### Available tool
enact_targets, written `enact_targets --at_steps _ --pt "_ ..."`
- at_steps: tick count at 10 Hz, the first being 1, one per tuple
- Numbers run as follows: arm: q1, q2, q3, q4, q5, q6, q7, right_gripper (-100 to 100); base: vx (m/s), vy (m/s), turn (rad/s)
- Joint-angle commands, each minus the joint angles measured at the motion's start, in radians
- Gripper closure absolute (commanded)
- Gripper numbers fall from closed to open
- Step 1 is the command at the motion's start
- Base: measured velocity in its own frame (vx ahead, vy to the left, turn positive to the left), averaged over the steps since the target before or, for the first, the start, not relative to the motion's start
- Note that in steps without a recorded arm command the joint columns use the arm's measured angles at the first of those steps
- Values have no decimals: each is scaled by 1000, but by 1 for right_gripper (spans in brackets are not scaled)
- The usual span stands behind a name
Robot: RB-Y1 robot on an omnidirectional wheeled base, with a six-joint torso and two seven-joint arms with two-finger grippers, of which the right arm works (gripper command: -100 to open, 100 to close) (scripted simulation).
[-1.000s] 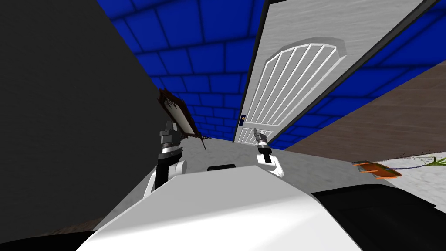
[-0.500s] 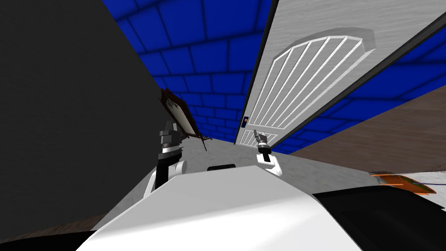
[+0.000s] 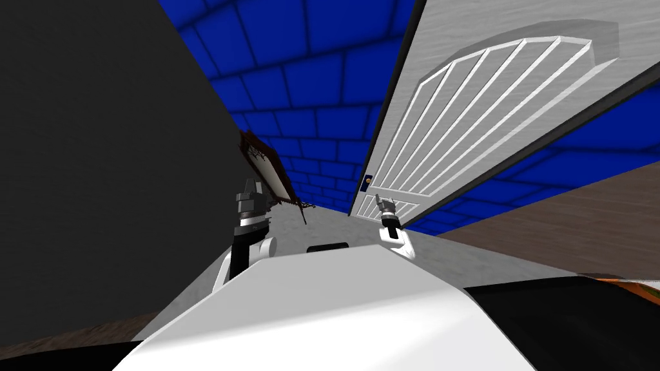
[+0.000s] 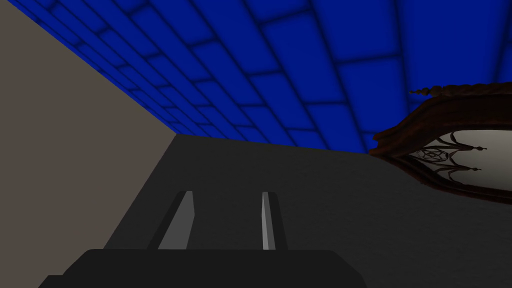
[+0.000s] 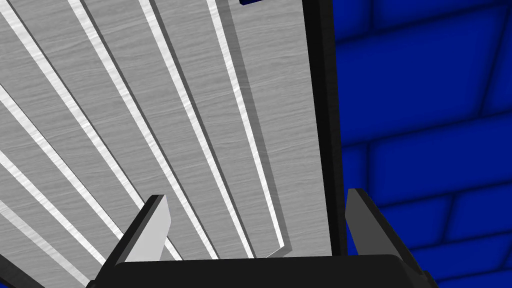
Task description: Pull the door open
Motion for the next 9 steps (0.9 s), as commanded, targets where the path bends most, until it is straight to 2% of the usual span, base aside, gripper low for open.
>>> enact_targets --at_steps 1,3,6,9 --pt "-19 10 -25 35 25 7 42 -100 117 -30 144" --pt "-41 24 -52 77 51 10 86 -100 143 -42 93" --pt "-60 38 -76 114 73 13 124 -100 127 -41 60" --pt "-88 63 -110 167 106 18 179 -100 128 -50 82"
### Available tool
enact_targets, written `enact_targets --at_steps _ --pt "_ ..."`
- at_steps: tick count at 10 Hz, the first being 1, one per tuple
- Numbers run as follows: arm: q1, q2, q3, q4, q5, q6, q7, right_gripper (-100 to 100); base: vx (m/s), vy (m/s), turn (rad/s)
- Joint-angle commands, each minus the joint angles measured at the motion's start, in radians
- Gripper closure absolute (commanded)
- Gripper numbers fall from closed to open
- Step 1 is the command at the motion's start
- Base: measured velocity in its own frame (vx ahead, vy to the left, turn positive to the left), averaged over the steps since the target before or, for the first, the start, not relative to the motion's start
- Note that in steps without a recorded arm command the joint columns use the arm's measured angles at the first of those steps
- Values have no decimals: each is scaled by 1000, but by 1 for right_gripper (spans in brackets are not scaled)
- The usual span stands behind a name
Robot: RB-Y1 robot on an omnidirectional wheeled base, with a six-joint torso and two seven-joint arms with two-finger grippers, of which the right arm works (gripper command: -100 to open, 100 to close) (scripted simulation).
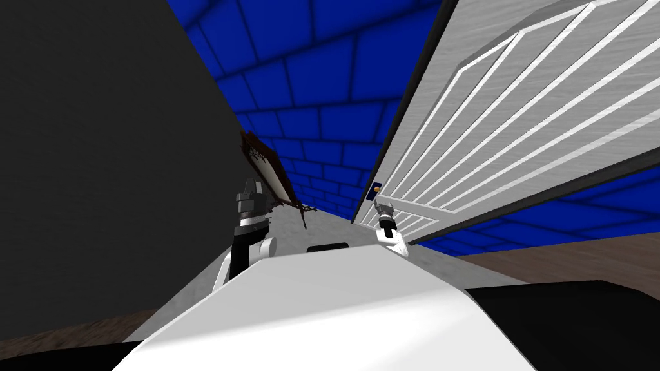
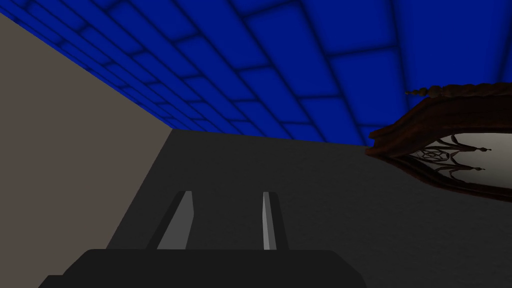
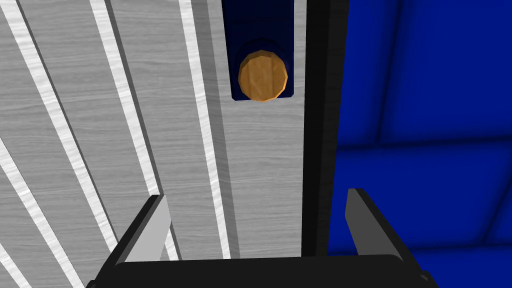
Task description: Pull the door open
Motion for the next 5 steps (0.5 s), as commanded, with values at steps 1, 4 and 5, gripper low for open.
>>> enact_targets --at_steps 1,4,5 --pt "-14 12 -18 29 14 -3 28 -100 162 -52 59" --pt "-8 -32 -14 18 10 -2 21 -100 97 -37 11" --pt "-9 -42 -17 22 10 -5 23 -100 191 -84 10"
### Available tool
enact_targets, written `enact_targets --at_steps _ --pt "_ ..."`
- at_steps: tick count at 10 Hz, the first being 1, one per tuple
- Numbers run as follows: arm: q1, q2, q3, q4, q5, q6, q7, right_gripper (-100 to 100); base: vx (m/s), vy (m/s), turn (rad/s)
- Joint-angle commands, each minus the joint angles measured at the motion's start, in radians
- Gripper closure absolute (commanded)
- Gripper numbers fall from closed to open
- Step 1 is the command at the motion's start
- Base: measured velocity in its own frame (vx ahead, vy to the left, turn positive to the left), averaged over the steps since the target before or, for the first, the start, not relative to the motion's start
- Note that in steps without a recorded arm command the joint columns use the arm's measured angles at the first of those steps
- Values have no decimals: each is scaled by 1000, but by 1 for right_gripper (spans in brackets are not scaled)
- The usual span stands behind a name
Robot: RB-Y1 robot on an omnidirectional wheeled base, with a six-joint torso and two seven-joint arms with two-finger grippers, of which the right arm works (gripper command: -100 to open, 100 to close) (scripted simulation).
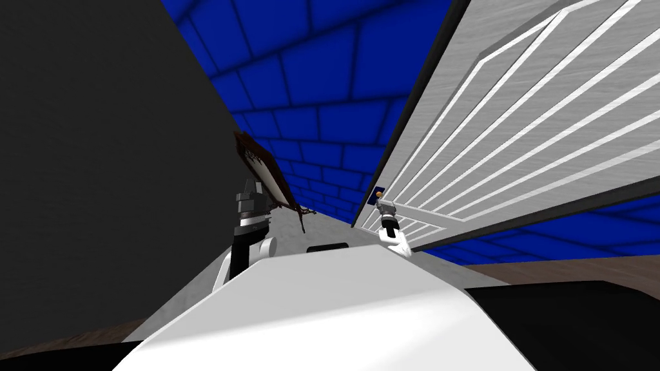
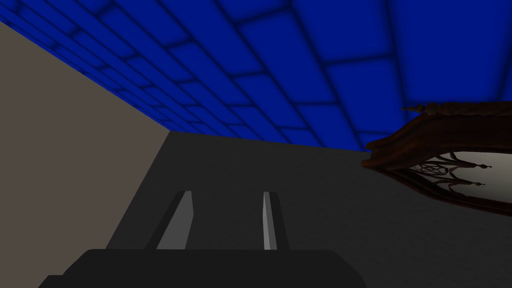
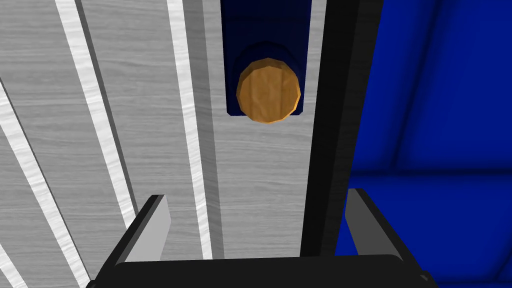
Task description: Pull the door open
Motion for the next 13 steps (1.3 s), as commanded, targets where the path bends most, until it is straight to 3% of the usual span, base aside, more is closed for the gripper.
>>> enact_targets --at_steps 1,4,6,7,8,13 --pt "-5 -11 -8 13 -1 -10 7 -100 184 -109 11" --pt "-8 5 -16 24 -2 -20 12 -100 199 -113 11" --pt "-10 46 -22 32 -3 -26 16 -100 189 -96 14" --pt "-8 36 -21 29 -2 -27 16 -100 89 -27 8" --pt "-8 36 -21 29 -2 -27 16 100 -13 5 15" --pt "-8 36 -21 29 -2 -27 16 100 -17 8 0"
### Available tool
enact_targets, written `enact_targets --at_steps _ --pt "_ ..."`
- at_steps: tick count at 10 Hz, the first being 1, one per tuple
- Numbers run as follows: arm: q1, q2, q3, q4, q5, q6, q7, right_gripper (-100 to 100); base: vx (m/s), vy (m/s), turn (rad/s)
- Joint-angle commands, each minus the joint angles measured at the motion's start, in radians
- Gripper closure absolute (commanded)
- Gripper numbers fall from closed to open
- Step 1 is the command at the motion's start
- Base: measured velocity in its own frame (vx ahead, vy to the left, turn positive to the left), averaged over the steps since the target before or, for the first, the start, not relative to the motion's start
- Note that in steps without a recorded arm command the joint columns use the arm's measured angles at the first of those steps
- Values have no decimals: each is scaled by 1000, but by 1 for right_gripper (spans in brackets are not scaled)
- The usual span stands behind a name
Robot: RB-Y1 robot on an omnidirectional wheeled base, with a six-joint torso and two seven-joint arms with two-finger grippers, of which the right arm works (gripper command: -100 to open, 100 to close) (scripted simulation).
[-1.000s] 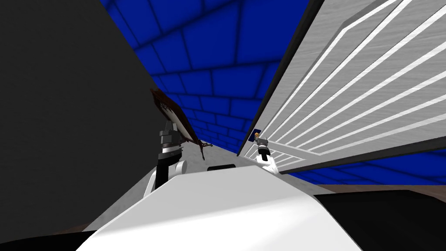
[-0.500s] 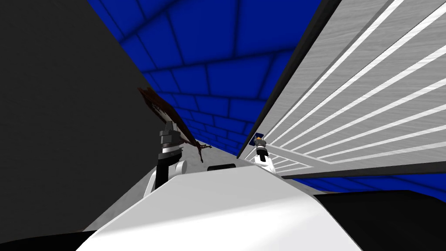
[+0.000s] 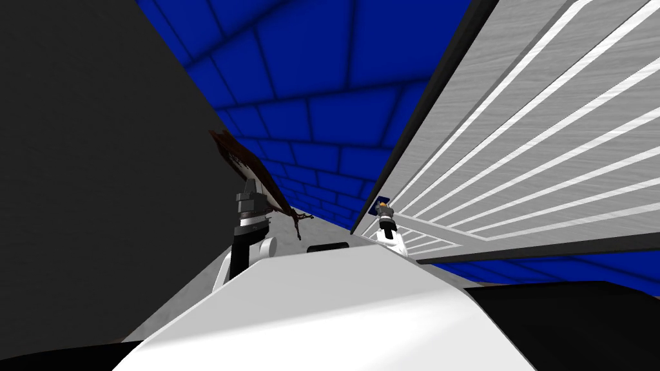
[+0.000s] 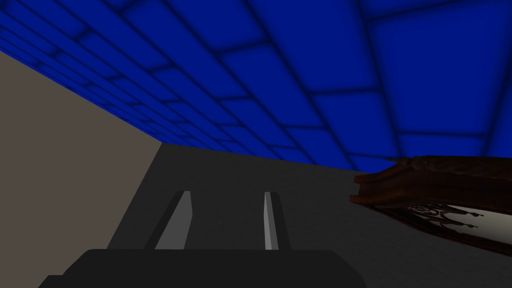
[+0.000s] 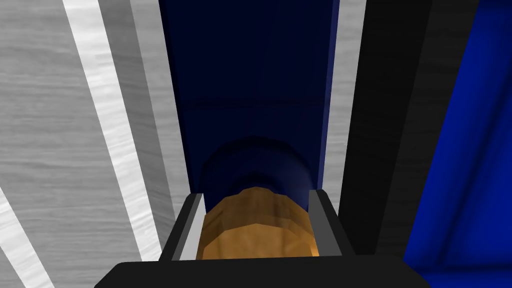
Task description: Pull the door open
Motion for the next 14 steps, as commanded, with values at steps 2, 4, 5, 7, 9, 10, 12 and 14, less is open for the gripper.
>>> enact_targets --at_steps 2,4,5,7,9,10,12,14 --pt "2 -31 40 0 26 48 54 100 -43 -15 60" --pt "3 -55 72 1 47 88 98 100 -65 -19 59" --pt "4 -71 92 1 61 112 125 100 -66 -7 75" --pt "6 -105 137 2 90 167 180 100 -77 -11 67" --pt "7 -124 162 2 107 199 217 100 -49 -16 49" --pt "8 -143 188 2 124 230 245 100 -70 -20 84" --pt "9 -165 218 3 143 266 287 100 -53 -16 52" --pt "11 -187 247 3 163 303 324 100 -63 -17 64"
